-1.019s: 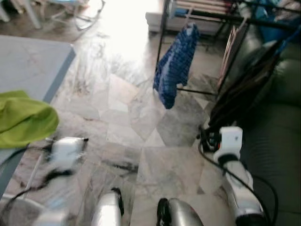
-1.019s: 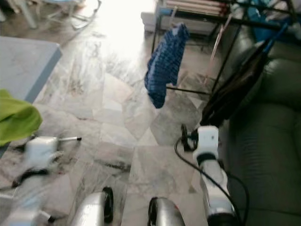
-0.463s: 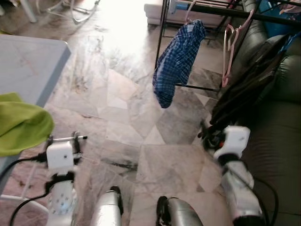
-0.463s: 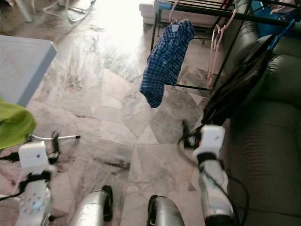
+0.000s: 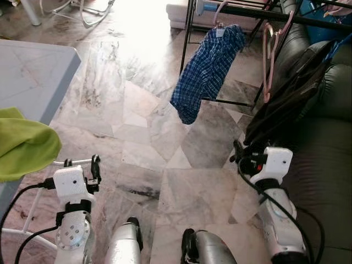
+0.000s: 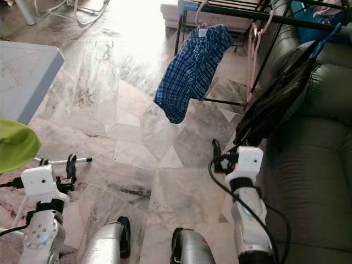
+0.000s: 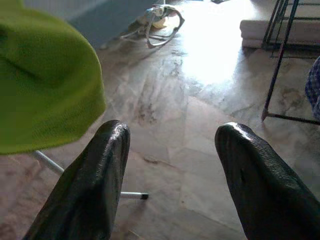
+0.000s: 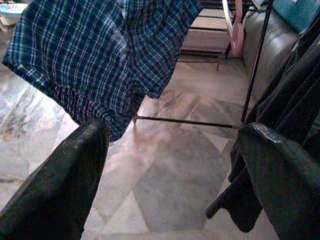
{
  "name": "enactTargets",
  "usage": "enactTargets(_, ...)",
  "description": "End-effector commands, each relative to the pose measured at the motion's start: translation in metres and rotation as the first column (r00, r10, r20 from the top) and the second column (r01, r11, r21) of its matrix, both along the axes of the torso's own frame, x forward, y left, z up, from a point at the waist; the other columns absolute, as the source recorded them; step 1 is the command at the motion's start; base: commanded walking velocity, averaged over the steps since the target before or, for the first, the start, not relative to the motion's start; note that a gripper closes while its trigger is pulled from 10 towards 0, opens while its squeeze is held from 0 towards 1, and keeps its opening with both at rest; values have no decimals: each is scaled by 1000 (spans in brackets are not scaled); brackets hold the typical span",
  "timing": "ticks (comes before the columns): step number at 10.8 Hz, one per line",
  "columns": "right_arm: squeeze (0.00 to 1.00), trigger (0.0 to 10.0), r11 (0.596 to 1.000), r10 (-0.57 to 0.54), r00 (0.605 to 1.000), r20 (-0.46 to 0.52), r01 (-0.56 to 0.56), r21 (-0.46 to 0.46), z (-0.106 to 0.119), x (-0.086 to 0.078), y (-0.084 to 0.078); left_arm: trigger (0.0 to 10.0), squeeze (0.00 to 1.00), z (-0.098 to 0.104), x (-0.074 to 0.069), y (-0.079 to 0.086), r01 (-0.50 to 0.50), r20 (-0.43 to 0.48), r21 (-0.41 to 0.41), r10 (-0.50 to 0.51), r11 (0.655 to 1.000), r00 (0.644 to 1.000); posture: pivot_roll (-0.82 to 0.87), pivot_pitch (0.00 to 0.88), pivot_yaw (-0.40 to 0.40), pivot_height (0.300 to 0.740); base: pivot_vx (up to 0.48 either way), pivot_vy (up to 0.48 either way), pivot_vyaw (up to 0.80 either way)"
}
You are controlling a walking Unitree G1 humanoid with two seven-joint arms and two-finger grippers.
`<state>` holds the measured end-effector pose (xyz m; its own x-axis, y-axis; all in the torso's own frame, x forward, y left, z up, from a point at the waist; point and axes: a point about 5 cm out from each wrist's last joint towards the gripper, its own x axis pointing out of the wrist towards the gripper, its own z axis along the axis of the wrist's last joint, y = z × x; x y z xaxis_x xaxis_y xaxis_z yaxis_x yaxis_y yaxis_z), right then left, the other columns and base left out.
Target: Hang hanger
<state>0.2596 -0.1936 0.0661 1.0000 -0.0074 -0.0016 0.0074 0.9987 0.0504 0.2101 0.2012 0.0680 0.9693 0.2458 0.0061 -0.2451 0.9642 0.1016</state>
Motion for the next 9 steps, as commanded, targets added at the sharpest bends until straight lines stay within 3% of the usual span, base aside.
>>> enactTargets(1, 0, 10000, 1000, 13, 1000, -12, -13, 7, -1, -3, 0, 10000, 0, -1, -2, 0, 2, -10, 31, -2, 1000, 1000, 48, 255, -56, 740, 0, 0, 0)
enactTargets(2, 0, 10000, 1000, 27, 999, -23, -26, 13, -3, -3, 0, 10000, 0, -1, -1, 1, 23, -26, 29, -22, 999, 999, 48, 255, -56, 740, 0, 0, 0)
enactTargets(4, 0, 10000, 999, 42, 998, -49, -41, 33, -7, -5, 0, 10000, 0, 2, -6, 7, 117, -72, 137, -108, 984, 992, 65, 272, -84, 740, 0, 0, 0)
enactTargets(5, 0, 10000, 998, 62, 997, -55, -62, 17, -8, -8, 0, 10000, 0, -1, -8, 8, 124, -85, 151, -112, 981, 990, 57, 269, -83, 740, 0, 0, 0)
enactTargets(6, 0, 10000, 996, 79, 996, -42, -80, -29, -6, -9, -1, 10000, 0, -3, -8, 8, 85, -85, 129, -74, 988, 994, 53, 266, -83, 740, 0, 0, 0)
enactTargets(7, 0, 10000, 998, 51, 998, -44, -51, -19, -6, -9, -7, 10000, 0, -5, -8, 6, 46, -86, 130, -35, 990, 996, 48, 265, -77, 740, 0, 0, 0)
enactTargets(9, 0, 10000, 997, 65, 997, -33, -66, -31, -4, -8, -5, 10000, 0, -7, -8, 4, 6, -91, 126, 6, 992, 996, 50, 264, -66, 740, 0, 0, 800)
